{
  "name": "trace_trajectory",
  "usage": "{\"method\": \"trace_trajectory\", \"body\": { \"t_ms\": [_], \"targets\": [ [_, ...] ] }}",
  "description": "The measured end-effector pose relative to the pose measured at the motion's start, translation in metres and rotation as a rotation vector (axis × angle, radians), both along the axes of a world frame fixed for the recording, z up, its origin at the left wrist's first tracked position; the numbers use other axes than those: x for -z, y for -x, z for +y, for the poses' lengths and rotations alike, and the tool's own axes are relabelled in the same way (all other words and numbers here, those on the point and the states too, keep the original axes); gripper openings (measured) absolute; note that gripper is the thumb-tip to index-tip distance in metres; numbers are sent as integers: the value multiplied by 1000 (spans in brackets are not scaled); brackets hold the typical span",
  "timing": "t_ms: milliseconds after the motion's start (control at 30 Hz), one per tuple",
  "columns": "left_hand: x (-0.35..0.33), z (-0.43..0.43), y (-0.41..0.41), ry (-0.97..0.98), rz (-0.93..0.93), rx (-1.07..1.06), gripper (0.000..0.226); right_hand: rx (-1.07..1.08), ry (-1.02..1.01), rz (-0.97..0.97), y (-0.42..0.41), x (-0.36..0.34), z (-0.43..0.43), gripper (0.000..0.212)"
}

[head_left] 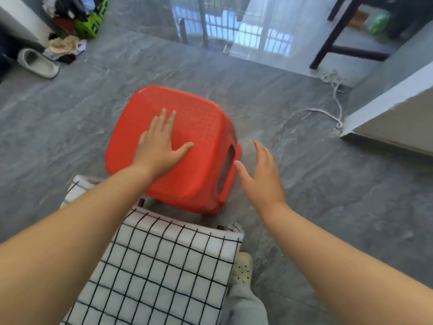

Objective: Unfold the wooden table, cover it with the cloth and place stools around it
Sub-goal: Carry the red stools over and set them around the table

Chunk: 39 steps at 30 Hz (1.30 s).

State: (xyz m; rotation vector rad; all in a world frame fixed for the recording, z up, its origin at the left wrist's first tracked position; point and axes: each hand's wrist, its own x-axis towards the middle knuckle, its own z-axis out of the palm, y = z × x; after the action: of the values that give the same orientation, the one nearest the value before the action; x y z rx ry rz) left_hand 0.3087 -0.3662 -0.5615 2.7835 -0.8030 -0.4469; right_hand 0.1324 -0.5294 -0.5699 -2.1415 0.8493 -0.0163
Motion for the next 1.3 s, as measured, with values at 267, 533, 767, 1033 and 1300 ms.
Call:
{"method": "trace_trajectory", "body": {
  "t_ms": [267, 533, 767, 1033, 1300],
  "targets": [
    [-62, -176, 160, -107, -198, 533, 86, 255, 357, 22, 197, -51, -130, 73],
    [-73, -313, 472, -105, -261, 965, 85, 739, 441, 177, 586, -70, -178, 76],
    [-69, -355, 860, -23, -174, 1370, 84, 1123, 420, 412, 937, -90, -126, 79],
    [-72, -318, 1117, 17, -97, 1840, 79, 1486, 265, 616, 1155, -103, -2, 81],
    [-53, -241, 1215, -64, -43, 2135, 78, 1995, 16, 731, 1222, -79, 158, 80]
  ]
}}
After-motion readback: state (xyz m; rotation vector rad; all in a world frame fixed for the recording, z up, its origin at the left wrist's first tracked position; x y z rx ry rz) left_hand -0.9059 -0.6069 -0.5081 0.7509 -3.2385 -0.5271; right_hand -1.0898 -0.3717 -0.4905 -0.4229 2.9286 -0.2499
